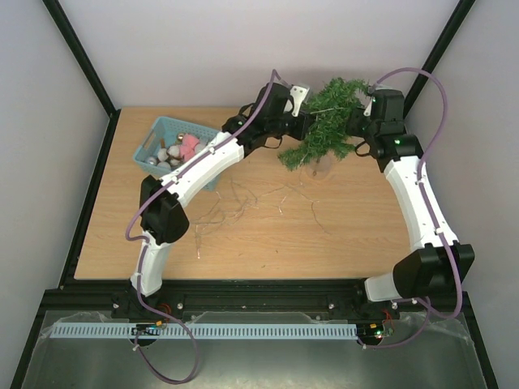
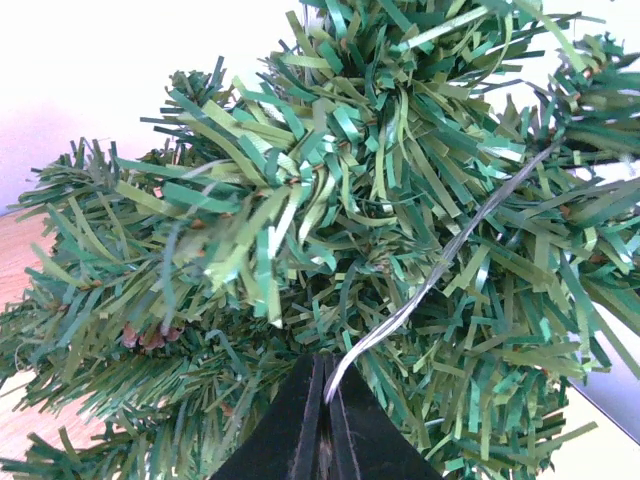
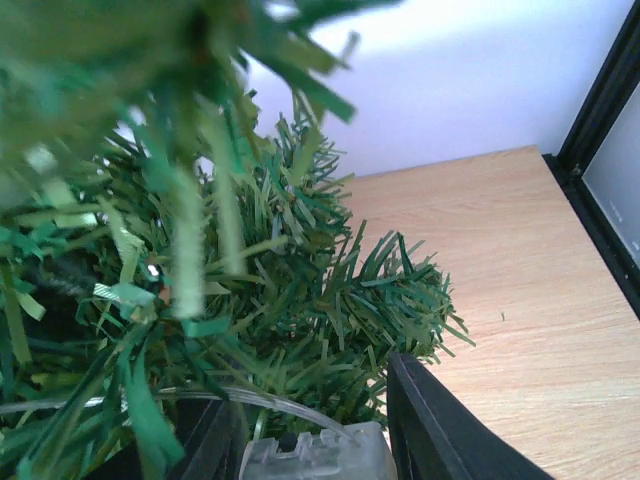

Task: Decorate the small christmas tree

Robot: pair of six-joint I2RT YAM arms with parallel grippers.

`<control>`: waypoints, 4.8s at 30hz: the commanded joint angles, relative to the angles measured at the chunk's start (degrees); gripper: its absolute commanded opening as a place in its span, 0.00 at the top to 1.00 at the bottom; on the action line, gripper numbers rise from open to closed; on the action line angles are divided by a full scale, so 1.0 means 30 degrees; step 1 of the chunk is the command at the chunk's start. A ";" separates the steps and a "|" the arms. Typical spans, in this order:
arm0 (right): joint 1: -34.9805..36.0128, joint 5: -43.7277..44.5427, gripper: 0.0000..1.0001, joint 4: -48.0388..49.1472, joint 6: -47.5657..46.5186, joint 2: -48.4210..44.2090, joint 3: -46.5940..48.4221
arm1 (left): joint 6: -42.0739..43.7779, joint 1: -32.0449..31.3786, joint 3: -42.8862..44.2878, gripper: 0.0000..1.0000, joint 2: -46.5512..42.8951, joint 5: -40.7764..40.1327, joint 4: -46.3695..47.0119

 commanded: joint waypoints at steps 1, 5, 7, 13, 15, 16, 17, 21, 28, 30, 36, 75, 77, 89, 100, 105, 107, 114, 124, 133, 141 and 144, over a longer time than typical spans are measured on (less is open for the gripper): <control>-0.0077 0.0940 0.72 0.2109 -0.0351 -0.0671 -0.0408 | -0.0002 -0.0074 -0.0250 0.98 -0.0650 0.0034 0.0334; -0.0048 0.0772 0.72 0.2466 -0.0418 -0.0541 -0.0629 | -0.0067 -0.0100 -0.0247 0.98 -0.0513 0.0083 0.0374; -0.0046 0.0401 0.72 0.2728 -0.0182 -0.0537 -0.0937 | -0.0093 -0.0132 -0.0278 0.98 -0.0424 0.0094 0.0389; -0.0080 -0.2743 0.72 0.3130 0.1921 -0.0831 -0.1923 | 0.0061 -0.0165 -0.0556 0.98 -0.0393 -0.0249 0.0364; -0.0058 -0.3348 0.72 0.3509 0.2578 -0.1044 -0.2598 | 0.0132 -0.0165 -0.0715 0.98 -0.0472 -0.0381 0.0382; -0.0066 -0.3457 0.72 0.3643 0.2755 -0.1140 -0.2886 | 0.0158 -0.0165 -0.0778 0.98 -0.0531 -0.0412 0.0372; -0.0052 -0.3460 0.72 0.3645 0.2821 -0.1195 -0.3075 | 0.0165 -0.0165 -0.0862 0.98 -0.0592 -0.0388 0.0374; -0.0074 -0.2718 0.71 0.3213 0.2590 -0.1457 -0.3452 | 0.0164 -0.0165 -0.1350 0.98 -0.0828 -0.0307 0.0603; -0.0074 -0.2182 0.61 0.2811 0.2317 -0.1654 -0.3518 | 0.0093 -0.0275 -0.1777 0.98 -0.1040 -0.0052 0.0975; -0.0090 -0.2257 0.50 0.2728 0.2272 -0.1530 -0.3398 | 0.0056 -0.0332 -0.1773 0.98 -0.1056 0.0051 0.1156; -0.0094 -0.2176 0.44 0.2187 0.2129 -0.1563 -0.3126 | -0.0006 -0.0509 -0.1148 0.98 -0.0707 0.0078 0.0975; -0.0799 -0.4066 0.18 -0.2298 0.3211 -0.4272 -0.2149 | -0.0097 -0.0165 -0.6542 0.33 -0.5601 -0.1292 0.1792; -0.0799 -0.4013 0.18 -0.2561 0.3196 -0.4390 -0.1960 | -0.0138 -0.0143 -0.7723 0.31 -0.6897 -0.1580 0.1910; -0.0799 -0.5146 0.19 -0.4175 0.3791 -0.6545 -0.1727 | -0.2930 -0.1039 -2.4669 0.29 -1.5609 -0.0650 0.8128; -0.0799 -0.7428 0.26 -0.4011 0.6042 -0.8871 -0.4376 | -0.3073 -0.2402 -2.4328 0.34 -1.0222 -0.3046 1.2234; -0.0800 -1.1173 0.30 -0.0503 0.9846 -1.2097 -1.2974 | -0.3514 -0.2009 -2.4600 0.34 -1.0296 -0.3690 1.2425; -0.0799 -1.1153 0.32 0.0491 1.0955 -1.3256 -1.6001 | -0.3643 -0.1773 -2.4950 0.34 -1.0532 -0.3968 1.2469; -0.0883 -0.9810 0.46 0.5944 1.3715 -1.0293 -1.9020 | -0.4628 0.0156 -2.2880 0.61 -0.7941 -0.1407 1.2562; -0.4373 -1.0060 0.58 1.1093 1.4250 -0.3488 -1.7855 | -0.6126 0.2043 -1.9317 0.82 -0.3329 0.2504 1.4626; -0.5340 -1.1409 0.66 1.5809 1.5772 0.3991 -1.4715 | -0.7451 0.2730 -1.5936 0.85 0.0544 0.4293 1.5948; -0.5369 -1.1842 0.67 1.6636 1.6120 0.7886 -1.0965 | -0.8061 0.2773 -1.3100 0.86 0.3201 0.4996 1.6168; -0.5391 -1.2097 0.67 1.6777 1.6247 0.8892 -1.0027 | -0.8266 0.2766 -1.2119 0.86 0.3972 0.5101 1.6279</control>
